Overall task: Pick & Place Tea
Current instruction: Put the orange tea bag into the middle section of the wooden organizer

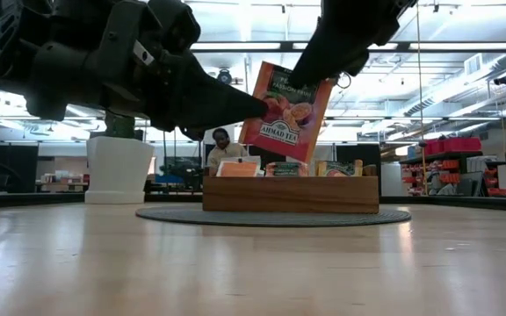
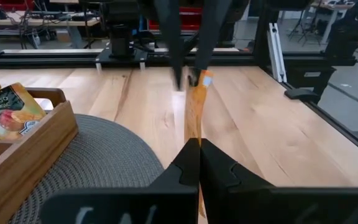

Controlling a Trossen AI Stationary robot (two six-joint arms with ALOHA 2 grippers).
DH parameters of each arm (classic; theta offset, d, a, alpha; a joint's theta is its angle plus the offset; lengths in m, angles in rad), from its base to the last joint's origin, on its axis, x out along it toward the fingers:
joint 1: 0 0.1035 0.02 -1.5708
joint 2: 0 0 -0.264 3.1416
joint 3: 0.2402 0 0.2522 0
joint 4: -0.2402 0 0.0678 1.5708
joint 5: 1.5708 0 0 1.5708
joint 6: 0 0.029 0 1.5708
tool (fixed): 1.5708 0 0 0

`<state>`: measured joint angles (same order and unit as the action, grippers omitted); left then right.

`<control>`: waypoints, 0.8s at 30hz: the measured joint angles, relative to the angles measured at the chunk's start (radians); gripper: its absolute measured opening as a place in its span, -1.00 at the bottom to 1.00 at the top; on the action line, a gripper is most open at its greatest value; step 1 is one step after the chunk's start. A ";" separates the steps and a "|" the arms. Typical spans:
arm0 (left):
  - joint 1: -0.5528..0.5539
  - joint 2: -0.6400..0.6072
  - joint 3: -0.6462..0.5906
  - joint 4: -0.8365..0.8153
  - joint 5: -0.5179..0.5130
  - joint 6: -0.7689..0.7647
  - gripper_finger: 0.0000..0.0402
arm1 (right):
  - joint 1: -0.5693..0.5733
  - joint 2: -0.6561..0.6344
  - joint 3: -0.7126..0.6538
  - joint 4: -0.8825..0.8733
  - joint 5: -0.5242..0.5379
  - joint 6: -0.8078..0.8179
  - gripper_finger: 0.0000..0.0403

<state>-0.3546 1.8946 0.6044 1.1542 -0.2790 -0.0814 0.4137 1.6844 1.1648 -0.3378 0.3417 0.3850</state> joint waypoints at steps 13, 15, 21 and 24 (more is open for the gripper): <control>0.024 -0.067 -0.009 -0.119 -0.016 0.063 -0.73 | -0.020 -0.031 0.000 -0.067 0.054 -0.072 -0.99; 0.033 -0.116 -0.009 -0.220 -0.016 0.074 -0.66 | -0.029 -0.046 -0.001 -0.105 0.077 -0.081 -0.99; 0.061 -0.236 -0.026 -0.423 -0.047 0.055 -0.53 | -0.093 -0.106 -0.001 -0.178 0.146 -0.126 -0.99; 0.074 -0.257 -0.085 -0.309 -0.050 0.071 -0.54 | -0.139 -0.120 -0.001 -0.185 0.147 -0.174 -1.00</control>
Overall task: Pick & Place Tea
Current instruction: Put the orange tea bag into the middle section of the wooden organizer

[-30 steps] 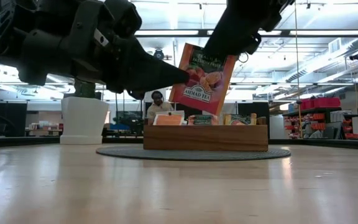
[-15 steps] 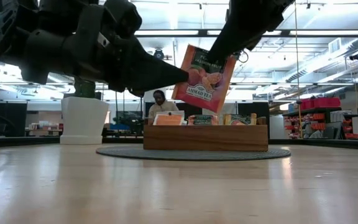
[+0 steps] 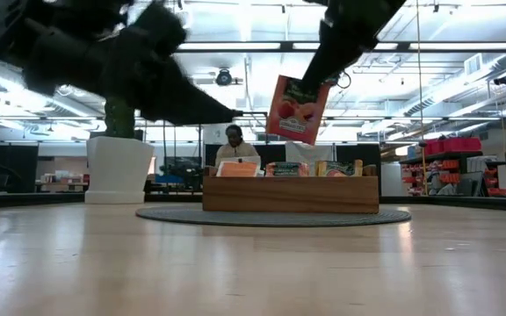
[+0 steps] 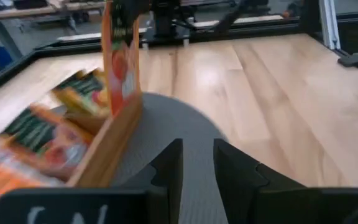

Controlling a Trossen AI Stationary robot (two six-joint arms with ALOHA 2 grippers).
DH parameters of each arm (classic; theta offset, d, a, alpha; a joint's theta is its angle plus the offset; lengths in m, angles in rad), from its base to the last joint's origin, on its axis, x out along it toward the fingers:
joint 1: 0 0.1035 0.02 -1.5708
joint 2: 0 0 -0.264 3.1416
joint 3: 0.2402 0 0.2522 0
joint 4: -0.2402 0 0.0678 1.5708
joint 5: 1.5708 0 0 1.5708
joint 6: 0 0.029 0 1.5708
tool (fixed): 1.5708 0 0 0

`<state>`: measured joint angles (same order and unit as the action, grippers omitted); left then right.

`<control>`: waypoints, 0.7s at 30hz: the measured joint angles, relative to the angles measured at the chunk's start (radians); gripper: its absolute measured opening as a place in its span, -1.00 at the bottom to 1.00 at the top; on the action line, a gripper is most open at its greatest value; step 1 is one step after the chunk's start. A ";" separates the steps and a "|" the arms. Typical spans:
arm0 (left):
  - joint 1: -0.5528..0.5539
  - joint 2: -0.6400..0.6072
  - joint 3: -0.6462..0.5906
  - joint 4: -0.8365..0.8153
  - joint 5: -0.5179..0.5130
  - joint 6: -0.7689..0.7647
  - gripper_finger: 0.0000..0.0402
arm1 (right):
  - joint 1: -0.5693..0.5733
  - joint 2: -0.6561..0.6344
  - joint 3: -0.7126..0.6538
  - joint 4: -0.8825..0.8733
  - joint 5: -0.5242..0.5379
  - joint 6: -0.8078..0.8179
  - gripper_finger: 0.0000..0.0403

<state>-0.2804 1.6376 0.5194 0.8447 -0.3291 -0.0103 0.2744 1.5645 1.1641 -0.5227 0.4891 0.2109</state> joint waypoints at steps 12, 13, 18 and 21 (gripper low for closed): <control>0.056 -0.190 -0.345 0.331 -0.016 -0.013 -0.58 | -0.202 0.000 0.000 -0.016 -0.124 -0.197 -1.00; 0.060 -0.213 -0.362 0.331 -0.025 -0.020 -0.58 | -0.223 0.000 0.000 -0.014 -0.141 -0.208 -1.00; 0.062 -0.310 -0.420 0.338 -0.033 -0.031 -0.58 | -0.313 0.000 0.000 0.007 -0.240 -0.263 -1.00; 0.062 -0.338 -0.432 0.332 -0.034 -0.021 -0.58 | -0.351 0.004 0.000 0.011 -0.308 -0.287 -1.00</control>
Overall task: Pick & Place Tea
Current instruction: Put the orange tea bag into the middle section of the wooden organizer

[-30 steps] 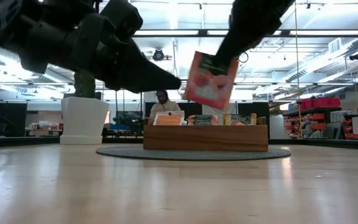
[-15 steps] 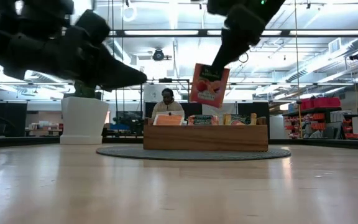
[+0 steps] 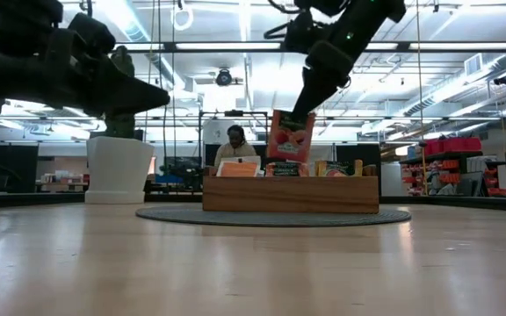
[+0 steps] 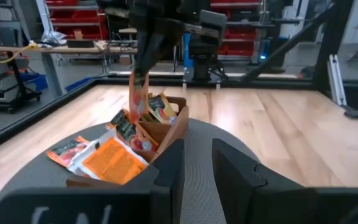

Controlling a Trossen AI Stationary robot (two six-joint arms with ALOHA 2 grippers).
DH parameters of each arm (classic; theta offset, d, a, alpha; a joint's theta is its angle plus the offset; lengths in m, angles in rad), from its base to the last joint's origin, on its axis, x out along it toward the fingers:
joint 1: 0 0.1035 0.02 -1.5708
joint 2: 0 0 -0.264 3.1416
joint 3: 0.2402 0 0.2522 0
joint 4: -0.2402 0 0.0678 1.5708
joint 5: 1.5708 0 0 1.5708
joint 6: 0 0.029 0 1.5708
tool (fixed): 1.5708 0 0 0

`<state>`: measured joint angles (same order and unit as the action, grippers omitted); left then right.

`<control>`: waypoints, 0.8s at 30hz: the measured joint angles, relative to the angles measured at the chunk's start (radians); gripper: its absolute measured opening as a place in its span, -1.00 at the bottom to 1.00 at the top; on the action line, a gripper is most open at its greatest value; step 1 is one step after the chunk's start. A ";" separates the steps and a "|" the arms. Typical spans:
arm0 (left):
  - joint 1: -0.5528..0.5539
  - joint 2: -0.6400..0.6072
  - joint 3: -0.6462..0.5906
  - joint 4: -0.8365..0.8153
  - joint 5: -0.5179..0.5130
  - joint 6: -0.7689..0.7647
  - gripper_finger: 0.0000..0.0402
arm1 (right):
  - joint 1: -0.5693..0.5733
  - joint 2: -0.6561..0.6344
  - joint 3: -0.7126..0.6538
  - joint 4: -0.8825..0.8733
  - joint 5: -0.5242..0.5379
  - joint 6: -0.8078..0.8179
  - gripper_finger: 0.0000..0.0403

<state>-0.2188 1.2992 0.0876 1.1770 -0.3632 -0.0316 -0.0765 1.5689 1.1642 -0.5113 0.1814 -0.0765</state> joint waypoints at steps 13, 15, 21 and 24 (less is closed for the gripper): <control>0.041 -0.007 0.001 0.031 0.001 0.067 -0.58 | -0.042 0.102 0.001 0.009 -0.114 -0.060 -1.00; 0.053 -0.007 0.001 0.031 0.000 0.067 -0.58 | -0.047 0.118 0.001 0.012 -0.114 -0.059 -1.00; 0.066 -0.007 0.001 0.029 0.000 0.065 -0.58 | -0.068 0.156 0.001 0.012 -0.122 -0.058 -1.00; 0.066 -0.007 0.001 0.029 0.001 0.064 -0.58 | -0.076 0.159 0.001 0.006 -0.122 -0.060 -0.96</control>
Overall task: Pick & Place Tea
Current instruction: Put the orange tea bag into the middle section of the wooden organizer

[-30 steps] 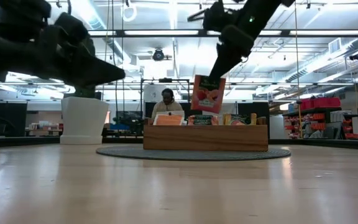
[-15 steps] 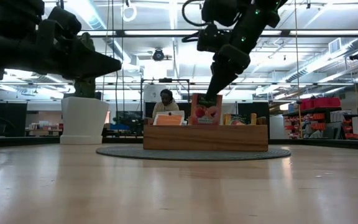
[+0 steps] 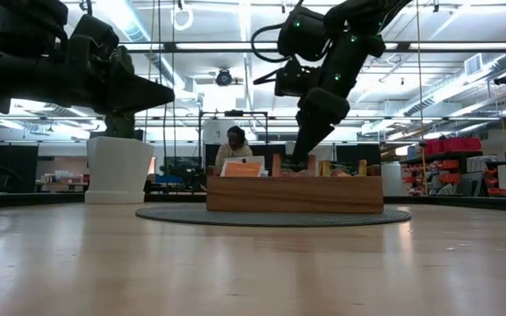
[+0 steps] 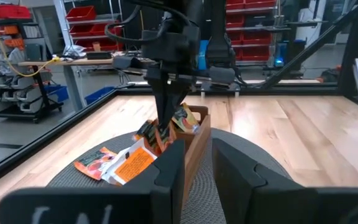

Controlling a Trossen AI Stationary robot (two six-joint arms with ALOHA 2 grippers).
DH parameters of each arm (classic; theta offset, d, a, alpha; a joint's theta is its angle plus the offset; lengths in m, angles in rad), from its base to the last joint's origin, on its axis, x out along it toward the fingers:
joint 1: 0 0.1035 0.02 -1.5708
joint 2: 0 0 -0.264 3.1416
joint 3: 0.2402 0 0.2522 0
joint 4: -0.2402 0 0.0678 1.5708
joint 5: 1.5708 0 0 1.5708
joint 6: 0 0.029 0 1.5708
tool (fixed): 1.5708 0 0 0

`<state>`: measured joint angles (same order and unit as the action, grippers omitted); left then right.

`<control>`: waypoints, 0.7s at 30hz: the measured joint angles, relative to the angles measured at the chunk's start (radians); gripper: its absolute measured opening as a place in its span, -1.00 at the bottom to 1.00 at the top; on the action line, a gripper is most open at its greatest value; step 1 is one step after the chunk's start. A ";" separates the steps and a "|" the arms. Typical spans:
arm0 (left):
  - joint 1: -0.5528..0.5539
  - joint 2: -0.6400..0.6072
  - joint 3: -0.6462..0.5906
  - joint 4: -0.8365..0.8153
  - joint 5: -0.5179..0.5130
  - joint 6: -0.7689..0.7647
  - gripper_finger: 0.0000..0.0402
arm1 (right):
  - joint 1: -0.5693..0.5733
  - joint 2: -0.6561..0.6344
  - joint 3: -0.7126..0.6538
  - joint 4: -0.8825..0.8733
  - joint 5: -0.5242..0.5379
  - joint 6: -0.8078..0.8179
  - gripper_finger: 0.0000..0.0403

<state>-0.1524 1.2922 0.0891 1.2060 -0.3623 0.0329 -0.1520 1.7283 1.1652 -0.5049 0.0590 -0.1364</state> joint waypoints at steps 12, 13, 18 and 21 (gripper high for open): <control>0.048 0.001 0.000 0.002 0.000 0.014 -0.58 | 0.005 -0.057 0.000 0.027 0.011 -0.031 -0.44; 0.057 0.001 0.000 0.002 0.000 0.014 -0.58 | 0.005 -0.067 0.000 0.030 0.012 -0.043 -0.38; 0.107 0.001 0.000 0.033 0.000 0.032 -0.58 | -0.019 -0.147 0.000 0.081 0.096 -0.111 -0.18; 0.139 0.001 0.000 0.045 0.000 0.032 -0.58 | -0.081 -0.177 0.000 0.129 0.020 -0.130 -0.16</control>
<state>-0.0133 1.2930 0.0891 1.2509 -0.3626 0.0646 -0.2333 1.5511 1.1652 -0.3756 0.0791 -0.2669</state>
